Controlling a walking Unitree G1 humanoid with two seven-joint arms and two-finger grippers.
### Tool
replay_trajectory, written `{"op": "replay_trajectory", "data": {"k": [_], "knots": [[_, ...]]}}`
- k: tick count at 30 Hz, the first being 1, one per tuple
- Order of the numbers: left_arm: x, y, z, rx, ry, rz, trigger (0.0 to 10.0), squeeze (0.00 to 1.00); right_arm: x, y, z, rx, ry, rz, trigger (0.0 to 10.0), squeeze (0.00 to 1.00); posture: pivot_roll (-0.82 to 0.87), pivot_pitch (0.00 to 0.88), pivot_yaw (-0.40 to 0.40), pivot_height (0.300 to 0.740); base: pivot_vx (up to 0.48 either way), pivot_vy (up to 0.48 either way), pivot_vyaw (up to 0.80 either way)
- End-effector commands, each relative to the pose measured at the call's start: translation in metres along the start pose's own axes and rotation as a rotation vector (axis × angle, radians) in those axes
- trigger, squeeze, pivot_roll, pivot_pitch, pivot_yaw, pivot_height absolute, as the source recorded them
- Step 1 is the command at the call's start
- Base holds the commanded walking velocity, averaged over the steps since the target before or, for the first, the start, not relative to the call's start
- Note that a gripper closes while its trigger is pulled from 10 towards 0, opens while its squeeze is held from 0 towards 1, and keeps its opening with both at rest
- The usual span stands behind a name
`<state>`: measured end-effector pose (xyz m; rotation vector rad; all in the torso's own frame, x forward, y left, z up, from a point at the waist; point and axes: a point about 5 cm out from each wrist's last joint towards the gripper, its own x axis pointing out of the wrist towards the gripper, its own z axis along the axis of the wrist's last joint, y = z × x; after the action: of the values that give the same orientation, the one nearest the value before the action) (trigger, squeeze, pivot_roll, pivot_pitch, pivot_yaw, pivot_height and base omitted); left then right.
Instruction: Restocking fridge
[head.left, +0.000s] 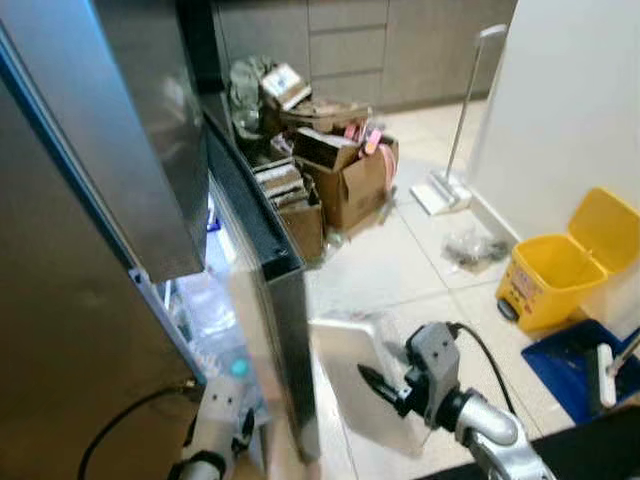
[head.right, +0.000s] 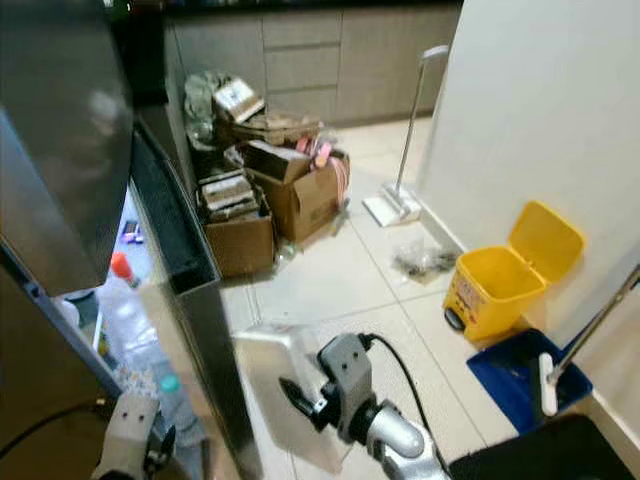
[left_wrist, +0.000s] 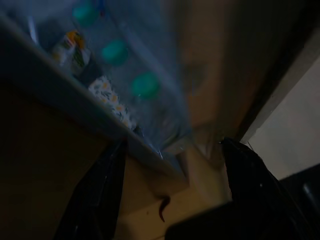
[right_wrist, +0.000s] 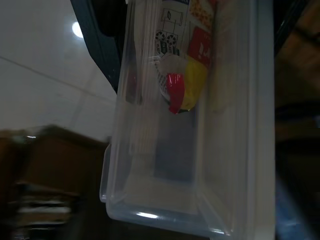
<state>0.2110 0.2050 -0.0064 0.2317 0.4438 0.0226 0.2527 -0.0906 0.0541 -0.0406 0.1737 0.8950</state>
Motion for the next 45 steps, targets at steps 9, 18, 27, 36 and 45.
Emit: {"op": "replay_trajectory", "data": {"k": [9, 18, 27, 36, 45], "knots": [[0.003, -0.001, 0.007, -0.008, -0.020, 0.001, 10.0, 0.00, -0.006, 0.007, -0.005, -0.005, 0.060, 0.076, 10.0, 0.00, -0.08, 0.066, 0.001, 0.740, 0.000, 0.000, 0.00], [0.007, -0.001, 0.016, -0.019, -0.050, 0.010, 10.0, 0.00, -0.033, 0.008, -0.046, 0.019, 0.271, 0.091, 10.0, 0.00, -0.09, 0.065, 0.001, 0.740, 0.000, 0.000, 0.00], [-0.005, 0.021, 0.030, 0.012, -0.127, 0.059, 10.0, 0.00, -0.081, -0.015, -0.114, 0.125, 0.521, -0.313, 10.0, 0.00, -0.09, 0.073, 0.005, 0.740, 0.000, 0.000, 0.00], [-0.031, 0.045, 0.030, 0.104, -0.151, 0.008, 10.0, 0.00, -0.098, -0.014, -0.130, 0.190, 0.560, -0.421, 10.0, 0.00, -0.08, 0.075, 0.016, 0.740, 0.000, 0.000, 0.00], [-0.019, 0.030, 0.055, 0.051, -0.225, -0.066, 10.0, 0.00, -0.091, -0.022, -0.125, 0.163, 0.522, -0.442, 10.0, 0.00, -0.09, 0.073, 0.001, 0.740, 0.000, 0.000, 0.00]]}}
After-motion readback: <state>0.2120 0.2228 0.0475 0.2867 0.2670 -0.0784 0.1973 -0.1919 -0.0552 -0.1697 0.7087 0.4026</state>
